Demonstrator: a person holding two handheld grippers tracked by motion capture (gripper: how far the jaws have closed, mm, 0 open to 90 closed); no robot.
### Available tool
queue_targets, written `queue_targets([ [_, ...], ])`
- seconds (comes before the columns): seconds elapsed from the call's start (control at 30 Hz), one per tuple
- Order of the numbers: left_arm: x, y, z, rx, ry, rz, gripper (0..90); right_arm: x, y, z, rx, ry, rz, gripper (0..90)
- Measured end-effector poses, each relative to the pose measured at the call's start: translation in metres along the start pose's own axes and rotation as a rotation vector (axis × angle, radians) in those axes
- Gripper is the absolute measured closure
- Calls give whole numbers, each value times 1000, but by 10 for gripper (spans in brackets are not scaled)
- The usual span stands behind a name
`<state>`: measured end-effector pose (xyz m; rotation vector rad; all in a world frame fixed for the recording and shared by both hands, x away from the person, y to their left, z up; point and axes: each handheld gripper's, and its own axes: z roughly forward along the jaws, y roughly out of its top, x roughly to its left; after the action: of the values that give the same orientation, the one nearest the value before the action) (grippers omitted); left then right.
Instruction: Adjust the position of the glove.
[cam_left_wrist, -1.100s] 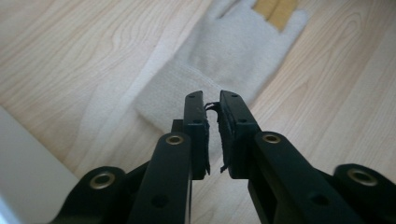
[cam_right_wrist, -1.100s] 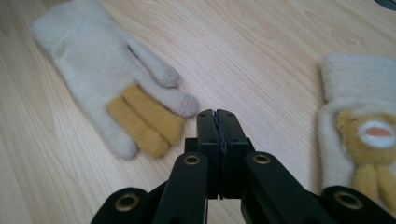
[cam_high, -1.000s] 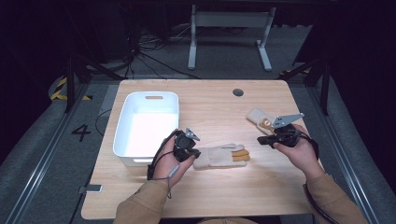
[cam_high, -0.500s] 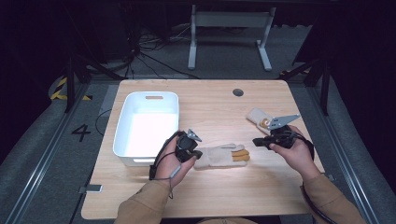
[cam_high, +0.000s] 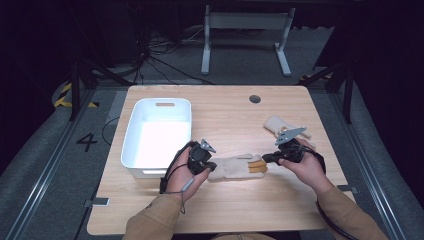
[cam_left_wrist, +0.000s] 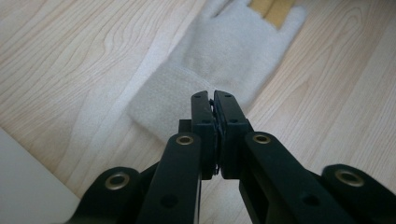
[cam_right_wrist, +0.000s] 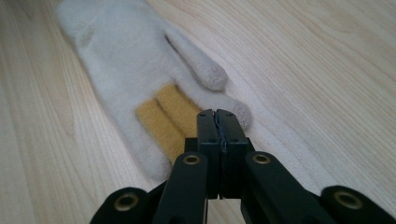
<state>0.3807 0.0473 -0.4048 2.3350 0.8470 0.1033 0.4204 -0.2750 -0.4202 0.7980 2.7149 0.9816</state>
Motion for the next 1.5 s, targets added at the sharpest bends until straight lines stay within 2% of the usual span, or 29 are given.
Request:
queue_targets([
  [0.1, 1, 0, 0, 7, -5, 2, 872, -1, -2, 7, 6, -6, -3, 900],
  [0.27, 3, -1, 5, 53, -9, 1, 863, 0, -3, 12, 11, -4, -10, 900],
  [0.67, 3, -1, 5, 56, -10, -1, 862, -1, -2, 21, 0, -2, -25, 900],
  [1.23, 4, 0, 5, 59, -21, -3, 837, 0, -7, 23, 68, 40, -7, 900],
  [1.5, 4, 4, 7, 55, -30, 6, 830, 1, -12, 17, 87, 34, 2, 899],
])
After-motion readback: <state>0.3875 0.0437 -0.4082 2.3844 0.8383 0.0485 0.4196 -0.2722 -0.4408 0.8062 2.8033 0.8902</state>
